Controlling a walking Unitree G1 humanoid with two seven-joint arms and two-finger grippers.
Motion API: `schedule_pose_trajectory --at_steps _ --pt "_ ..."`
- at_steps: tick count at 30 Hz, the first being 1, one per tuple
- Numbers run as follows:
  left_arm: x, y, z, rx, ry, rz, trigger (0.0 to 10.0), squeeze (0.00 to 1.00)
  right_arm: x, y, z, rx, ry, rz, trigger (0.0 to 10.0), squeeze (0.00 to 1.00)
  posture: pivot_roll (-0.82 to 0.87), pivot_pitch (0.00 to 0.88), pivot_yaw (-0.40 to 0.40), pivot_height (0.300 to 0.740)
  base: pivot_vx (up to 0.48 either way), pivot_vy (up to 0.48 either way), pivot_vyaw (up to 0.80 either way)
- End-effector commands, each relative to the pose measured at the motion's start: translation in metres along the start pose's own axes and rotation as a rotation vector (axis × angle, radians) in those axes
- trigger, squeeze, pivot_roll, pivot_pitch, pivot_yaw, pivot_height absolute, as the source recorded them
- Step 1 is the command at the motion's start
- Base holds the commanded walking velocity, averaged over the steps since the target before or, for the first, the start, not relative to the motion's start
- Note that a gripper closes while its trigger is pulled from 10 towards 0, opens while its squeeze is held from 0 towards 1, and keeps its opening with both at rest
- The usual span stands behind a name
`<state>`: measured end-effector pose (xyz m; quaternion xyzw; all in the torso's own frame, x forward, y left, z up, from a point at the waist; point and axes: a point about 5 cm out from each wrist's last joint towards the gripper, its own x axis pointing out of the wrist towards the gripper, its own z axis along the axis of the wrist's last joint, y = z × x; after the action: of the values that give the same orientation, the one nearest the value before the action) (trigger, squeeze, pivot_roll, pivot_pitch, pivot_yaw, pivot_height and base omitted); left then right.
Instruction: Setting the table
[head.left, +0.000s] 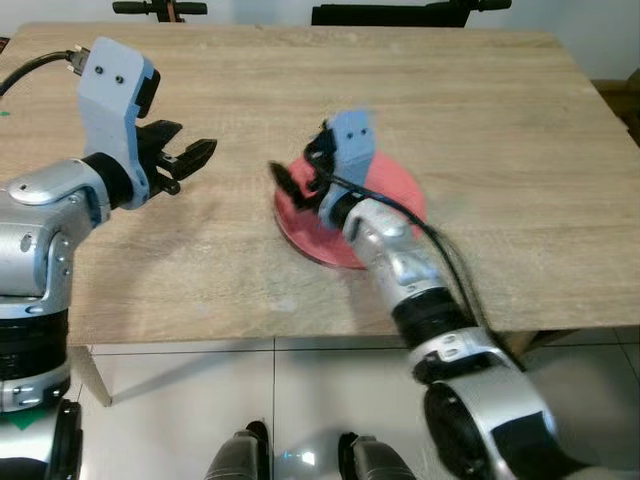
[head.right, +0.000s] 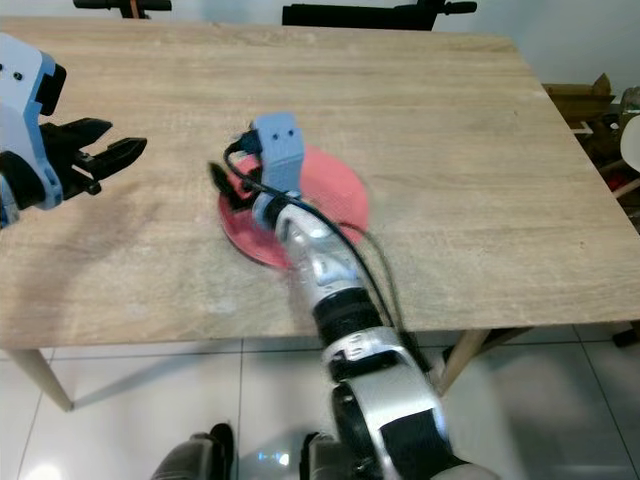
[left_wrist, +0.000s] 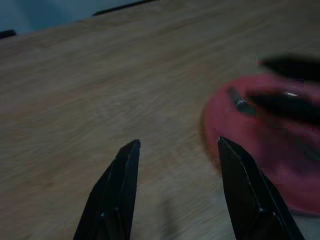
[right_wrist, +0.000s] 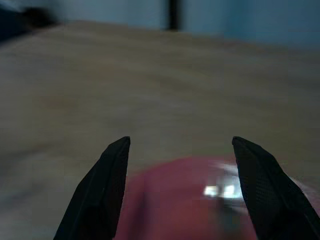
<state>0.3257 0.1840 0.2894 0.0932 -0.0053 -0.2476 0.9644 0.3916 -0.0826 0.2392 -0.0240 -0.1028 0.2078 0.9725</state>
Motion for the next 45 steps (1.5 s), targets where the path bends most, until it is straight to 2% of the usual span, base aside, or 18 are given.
schedule_pose_trajectory --at_steps 1,3,5,6,8,9,10,12,20,24,26,29,34,39,40,41,42,45 --pt "0.016 -0.018 -0.005 -0.001 0.005 -0.088 10.0 0.0 -0.011 -0.016 -0.017 0.031 0.059 -0.07 10.0 0.0 -0.02 0.154 0.034 0.74 0.0 0.0 0.0" --pt "0.022 -0.022 -0.005 0.0 0.004 -0.105 10.0 0.0 -0.016 -0.022 -0.023 0.05 0.088 -0.091 10.0 0.0 -0.02 0.154 0.034 0.74 0.0 0.0 0.0" --pt "0.031 -0.024 -0.011 -0.078 0.031 -0.138 10.0 0.0 -0.021 -0.023 -0.034 0.093 0.13 -0.094 10.0 0.0 -0.03 0.15 0.051 0.74 0.0 0.0 0.0" --pt "0.031 -0.024 -0.011 -0.078 0.031 -0.138 10.0 0.0 -0.021 -0.023 -0.034 0.093 0.13 -0.094 10.0 0.0 -0.03 0.15 0.051 0.74 0.0 0.0 0.0" --pt "0.033 -0.019 -0.022 -0.244 0.065 -0.17 10.0 0.0 -0.027 -0.018 -0.045 0.191 0.16 -0.078 10.0 0.0 -0.03 0.152 0.053 0.74 0.0 0.0 0.0" --pt "0.031 -0.017 -0.027 -0.307 0.078 -0.179 10.0 0.0 -0.029 -0.014 -0.049 0.204 0.169 -0.063 10.0 0.0 -0.02 0.153 0.057 0.74 0.0 0.0 0.0" --pt "0.029 -0.015 -0.036 -0.356 0.103 -0.166 10.0 0.0 -0.031 -0.009 -0.051 0.225 0.168 -0.049 10.0 0.0 -0.02 0.153 0.057 0.74 0.0 0.0 0.0" --pt "0.027 -0.013 -0.048 -0.394 0.14 -0.14 10.0 0.0 -0.032 -0.001 -0.052 0.242 0.163 -0.029 10.0 0.0 -0.02 0.153 0.056 0.74 0.0 0.0 0.0" --pt "0.043 -0.026 -0.058 -0.423 0.163 -0.189 10.0 0.0 -0.028 0.008 -0.053 0.251 0.173 -0.034 10.0 0.0 -0.01 0.144 0.044 0.74 0.0 0.0 0.0" --pt "0.055 -0.027 -0.061 -0.375 0.188 -0.177 10.0 0.0 -0.022 0.01 -0.053 0.233 0.21 -0.036 10.0 0.0 -0.01 0.13 0.035 0.74 0.0 0.0 0.0" --pt "0.059 -0.024 -0.06 -0.356 0.191 -0.143 10.0 0.0 -0.021 0.011 -0.055 0.176 0.251 -0.046 10.0 0.0 -0.01 0.128 0.034 0.74 0.0 0.0 0.0" --pt "0.057 -0.019 -0.052 -0.352 0.156 -0.118 10.0 0.0 -0.023 0.012 -0.063 0.1 0.307 -0.066 10.0 0.0 -0.01 0.13 0.029 0.74 0.0 0.0 0.0" --pt "0.051 -0.013 -0.05 -0.348 0.143 -0.086 10.0 0.0 -0.028 0.024 -0.073 0.091 0.354 -0.029 10.0 0.0 -0.01 0.13 0.024 0.74 0.0 0.0 0.0" --pt "0.05 -0.008 -0.05 -0.337 0.134 -0.067 10.0 0.0 -0.032 0.028 -0.083 0.085 0.401 -0.027 10.0 0.0 -0.01 0.131 0.02 0.74 0.0 0.0 0.0" --pt "0.05 -0.008 -0.048 -0.338 0.128 -0.07 10.0 0.0 -0.032 0.029 -0.085 0.086 0.414 -0.022 3.1 0.0 -0.01 0.133 0.019 0.74 0.0 0.0 0.0" --pt "0.05 -0.009 -0.047 -0.34 0.122 -0.071 10.0 0.0 -0.033 0.029 -0.087 0.086 0.424 -0.018 3.1 0.0 -0.01 0.133 0.019 0.74 0.0 0.0 0.0" --pt "0.05 -0.01 -0.045 -0.338 0.116 -0.074 10.0 0.0 -0.033 0.03 -0.088 0.086 0.427 -0.015 0.0 0.0 -0.01 0.135 0.018 0.74 0.0 0.0 0.0" --pt "0.049 -0.013 -0.041 -0.332 0.104 -0.08 10.0 0.0 -0.034 0.029 -0.089 0.069 0.438 -0.027 0.0 0.0 -0.01 0.136 0.017 0.74 0.0 0.0 0.0"
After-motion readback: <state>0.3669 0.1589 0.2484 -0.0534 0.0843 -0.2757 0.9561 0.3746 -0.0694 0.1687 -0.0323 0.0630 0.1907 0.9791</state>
